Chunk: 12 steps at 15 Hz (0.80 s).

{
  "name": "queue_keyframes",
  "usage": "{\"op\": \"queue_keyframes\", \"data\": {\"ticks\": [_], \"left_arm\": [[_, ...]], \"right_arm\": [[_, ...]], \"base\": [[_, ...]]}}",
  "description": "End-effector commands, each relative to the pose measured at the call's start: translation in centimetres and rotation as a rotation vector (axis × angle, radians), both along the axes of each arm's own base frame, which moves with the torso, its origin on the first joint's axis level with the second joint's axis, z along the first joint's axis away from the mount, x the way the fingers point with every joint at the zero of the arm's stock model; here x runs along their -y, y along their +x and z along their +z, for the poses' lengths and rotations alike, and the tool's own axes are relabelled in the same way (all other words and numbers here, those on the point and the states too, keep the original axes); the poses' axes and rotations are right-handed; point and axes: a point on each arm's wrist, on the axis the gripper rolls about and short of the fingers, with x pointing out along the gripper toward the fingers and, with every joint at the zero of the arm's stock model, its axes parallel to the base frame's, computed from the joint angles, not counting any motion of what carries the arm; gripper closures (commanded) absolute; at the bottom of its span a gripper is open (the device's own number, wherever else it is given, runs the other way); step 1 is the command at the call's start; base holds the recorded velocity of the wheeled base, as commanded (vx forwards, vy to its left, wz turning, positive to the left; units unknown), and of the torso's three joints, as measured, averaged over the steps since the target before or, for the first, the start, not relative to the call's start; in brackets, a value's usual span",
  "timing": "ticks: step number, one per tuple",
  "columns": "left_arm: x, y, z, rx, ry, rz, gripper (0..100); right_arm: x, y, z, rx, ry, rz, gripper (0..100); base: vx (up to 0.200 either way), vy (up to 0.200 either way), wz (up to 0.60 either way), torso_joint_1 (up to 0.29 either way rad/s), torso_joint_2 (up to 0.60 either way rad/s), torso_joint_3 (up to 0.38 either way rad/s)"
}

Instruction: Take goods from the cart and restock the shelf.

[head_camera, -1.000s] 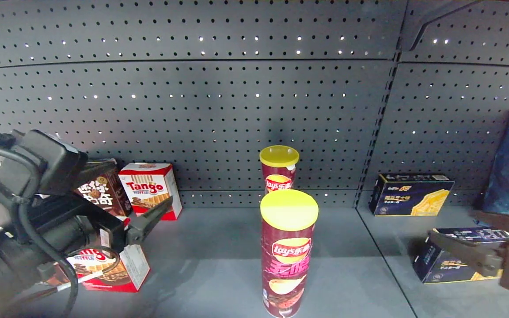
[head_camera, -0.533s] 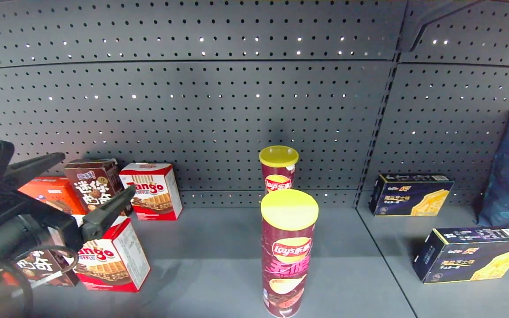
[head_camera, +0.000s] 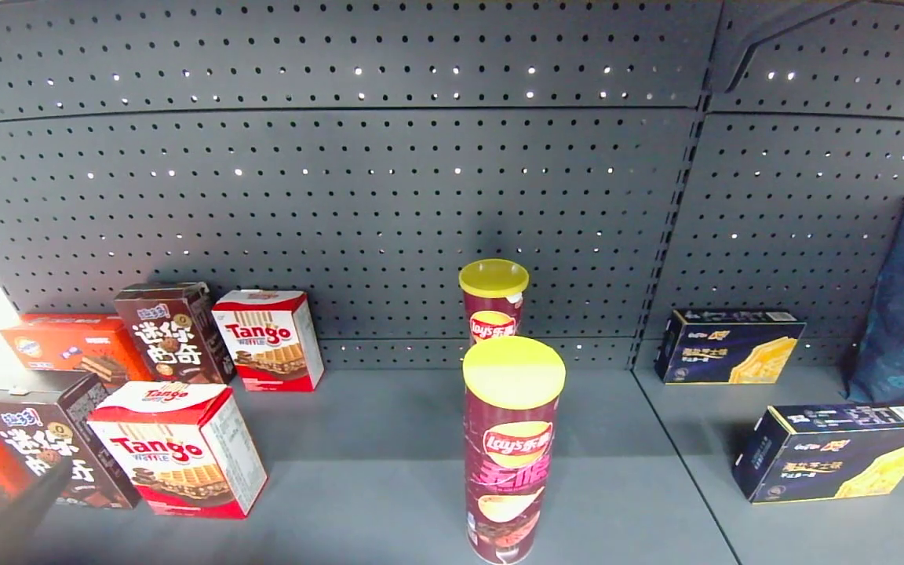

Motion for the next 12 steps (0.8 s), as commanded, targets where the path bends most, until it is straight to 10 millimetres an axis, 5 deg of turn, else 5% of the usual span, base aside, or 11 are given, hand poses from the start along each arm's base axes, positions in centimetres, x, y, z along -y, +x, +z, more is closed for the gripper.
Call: {"op": "queue_keyframes", "data": {"ticks": [1,4,7,12], "left_arm": [[-2.8,-6.7,-4.0,0.027,-0.009,0.002,0],[-3.1,-7.6,-6.5,-0.008,-0.003,-0.002,0],[-2.9,-6.9,-11.2,-0.096,-0.066,-0.003,0],[-2.9,-6.9,-11.2,-0.090,-0.091,-0.007,0]], "right_arm": [[0.0,-0.5,-0.2,0.062,0.006,0.018,0],[0.0,-0.5,-0.2,0.069,0.013,0.016,0],[0.0,-0.5,-0.2,0.069,0.013,0.016,0],[0.0,-0.5,-0.2,0.069,0.013,0.016,0]], "base": [[0.000,0.000,0.00,0.000,0.00,0.000],[0.000,0.000,0.00,0.000,0.00,0.000],[0.000,0.000,0.00,0.000,0.00,0.000],[0.000,0.000,0.00,0.000,0.00,0.000]]}}
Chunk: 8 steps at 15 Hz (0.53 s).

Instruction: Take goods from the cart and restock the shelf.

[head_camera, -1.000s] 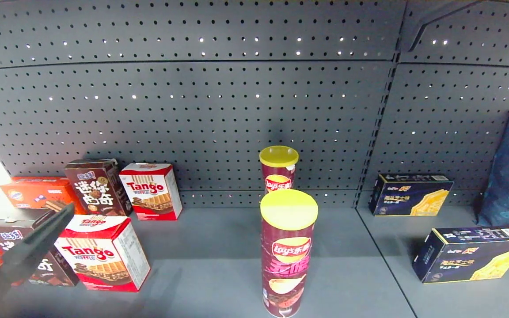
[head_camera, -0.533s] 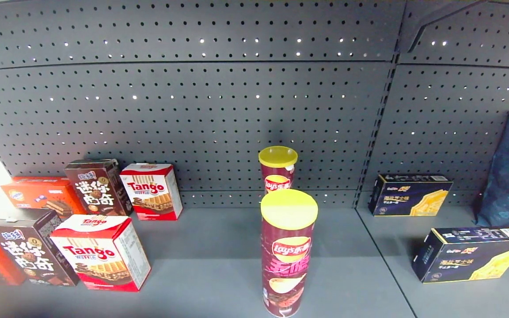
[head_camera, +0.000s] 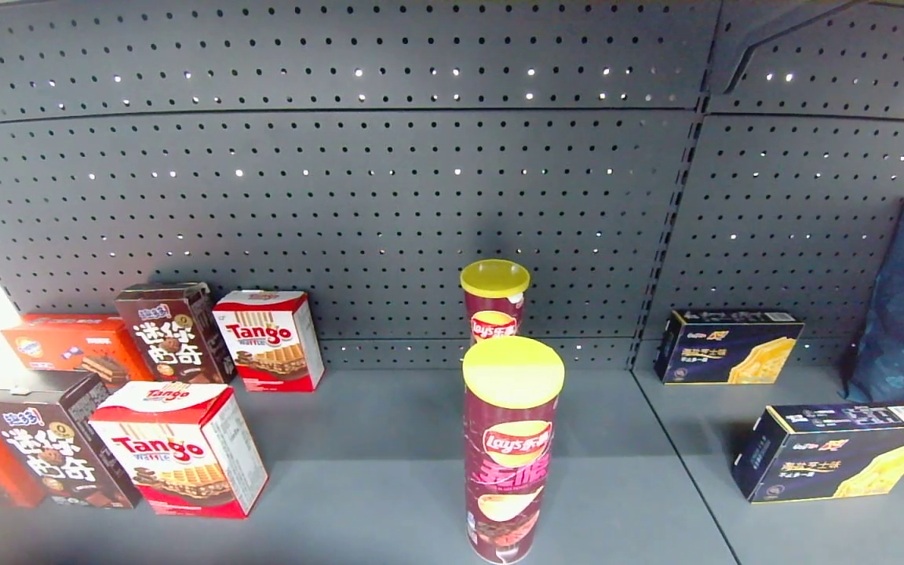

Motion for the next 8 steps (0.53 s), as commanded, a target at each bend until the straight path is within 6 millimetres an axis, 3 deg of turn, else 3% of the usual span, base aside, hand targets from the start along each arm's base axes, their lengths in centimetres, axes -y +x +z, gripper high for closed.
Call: {"op": "queue_keyframes", "data": {"ticks": [1,8], "left_arm": [[-0.02,-0.03,-0.12,0.002,-0.002,-0.002,0],[-0.03,-0.02,-0.11,-0.001,-0.030,-0.021,0]], "right_arm": [[0.01,0.01,-0.01,-0.003,-0.001,0.001,0],[0.00,0.01,0.01,-0.001,-0.001,-0.001,0]], "base": [[0.000,0.000,0.00,0.000,0.00,0.000],[0.000,0.000,0.00,0.000,0.00,0.000]]}}
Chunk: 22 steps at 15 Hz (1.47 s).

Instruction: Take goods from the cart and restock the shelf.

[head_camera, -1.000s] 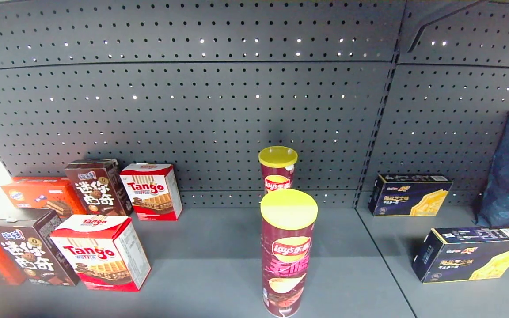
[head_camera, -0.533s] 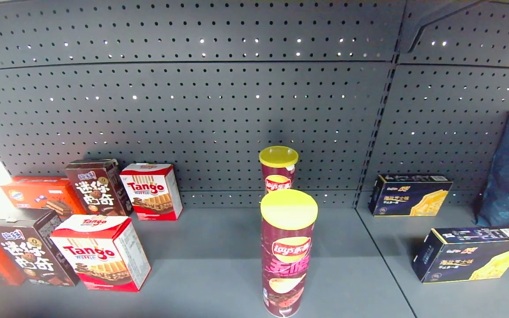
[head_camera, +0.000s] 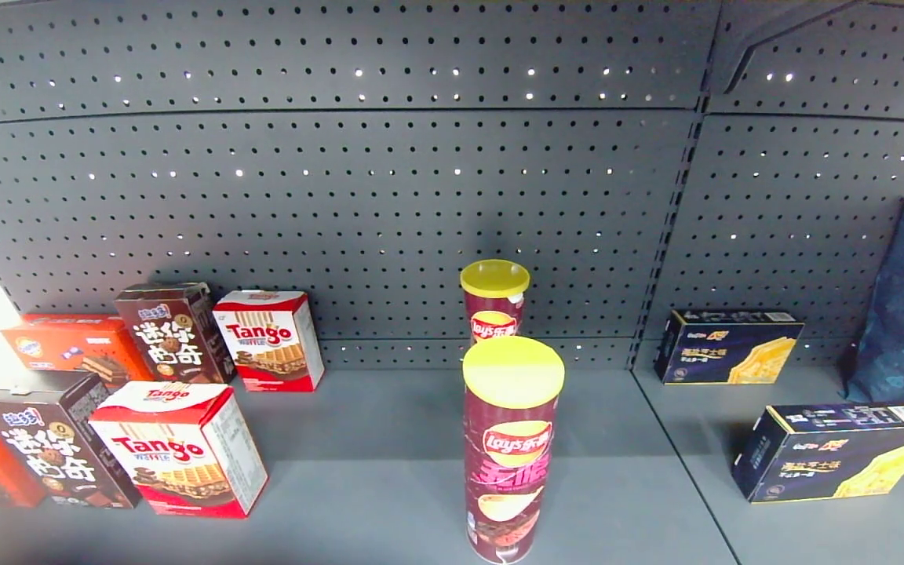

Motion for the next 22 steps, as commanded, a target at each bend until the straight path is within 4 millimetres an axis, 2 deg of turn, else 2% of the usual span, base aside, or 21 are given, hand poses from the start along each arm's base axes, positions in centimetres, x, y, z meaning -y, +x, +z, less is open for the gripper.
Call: {"op": "queue_keyframes", "data": {"ticks": [1,3,6,7,11,13,17,20,22], "left_arm": [[0.0,0.0,0.0,0.000,-0.005,-0.003,0],[0.0,0.0,0.0,-0.003,-0.007,-0.070,0],[0.8,-0.3,0.0,-0.034,-0.088,-0.264,0],[0.9,-0.3,-0.1,-0.042,-0.107,-0.271,0],[1.5,0.8,-0.1,-0.124,-0.147,-0.184,0],[1.8,1.6,-0.1,-0.104,-0.144,-0.128,0],[1.8,2.0,-0.3,-0.044,-0.130,0.200,0],[1.9,1.8,-0.6,-0.053,-0.135,0.165,0],[2.1,1.1,-1.0,-0.056,-0.140,0.079,0]], "right_arm": [[0.0,0.0,0.0,-0.001,-0.001,0.001,0],[0.0,0.0,0.0,-0.001,-0.001,0.001,0],[0.0,0.0,0.0,-0.001,-0.001,0.001,0],[0.0,0.0,0.0,-0.001,-0.001,0.001,0],[0.0,0.0,0.0,-0.001,-0.001,0.001,0],[0.0,0.0,0.0,-0.001,-0.001,0.001,0],[0.0,0.0,0.0,-0.001,-0.001,0.001,0],[0.0,0.0,0.0,-0.001,-0.001,0.001,0],[0.0,0.0,0.0,-0.001,-0.001,0.001,0]], "base": [[0.000,0.000,0.00,0.000,0.00,0.000],[0.000,0.000,0.00,0.000,0.00,0.000],[0.000,0.000,0.00,0.000,0.00,0.000],[0.000,0.000,0.00,0.000,0.00,0.000],[0.000,0.000,0.00,0.000,0.00,0.000],[0.000,0.000,0.00,0.000,0.00,0.000],[0.000,0.000,0.00,0.000,0.00,0.000],[0.000,0.000,0.00,0.000,0.00,0.000],[0.000,0.000,0.00,0.000,0.00,0.000]]}}
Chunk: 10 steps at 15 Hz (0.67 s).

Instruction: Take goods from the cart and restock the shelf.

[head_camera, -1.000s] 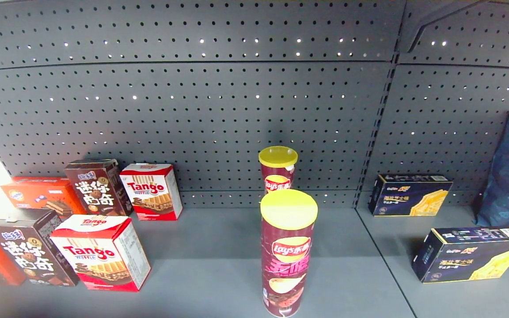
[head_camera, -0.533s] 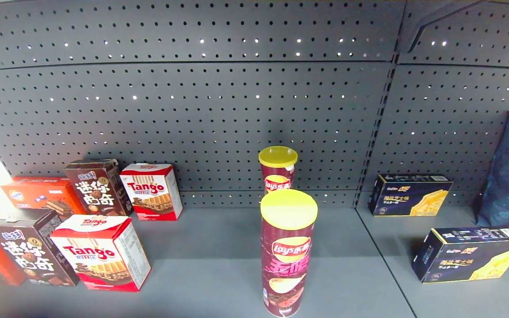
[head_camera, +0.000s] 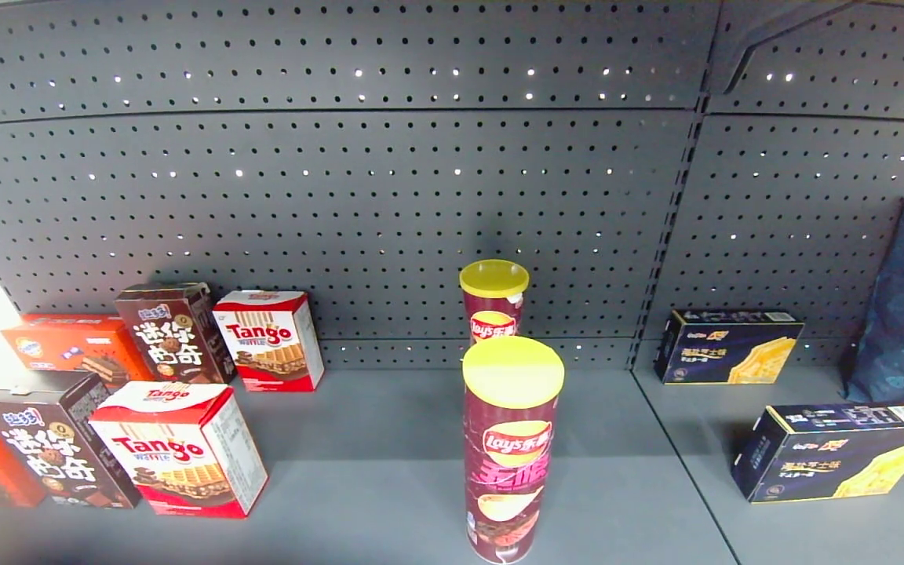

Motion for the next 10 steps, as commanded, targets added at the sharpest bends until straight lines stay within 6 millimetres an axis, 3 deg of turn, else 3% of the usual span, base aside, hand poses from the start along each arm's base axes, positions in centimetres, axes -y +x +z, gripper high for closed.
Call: {"op": "queue_keyframes", "data": {"ticks": [1,4,10], "left_arm": [[0.06,-0.50,-0.03,0.031,-0.003,-0.050,0],[0.04,-0.99,-0.26,0.140,0.002,-0.041,0],[-0.06,-0.98,-0.28,0.136,-0.033,0.008,0]], "right_arm": [[0.00,0.01,0.01,-0.001,-0.001,0.001,0],[0.00,0.01,0.01,-0.001,-0.001,0.001,0],[0.00,0.01,0.01,-0.001,-0.001,0.001,0]], "base": [[0.000,0.000,0.00,0.000,0.00,0.000],[0.000,0.000,0.00,0.000,0.00,0.000],[0.000,0.000,0.00,0.000,0.00,0.000]]}}
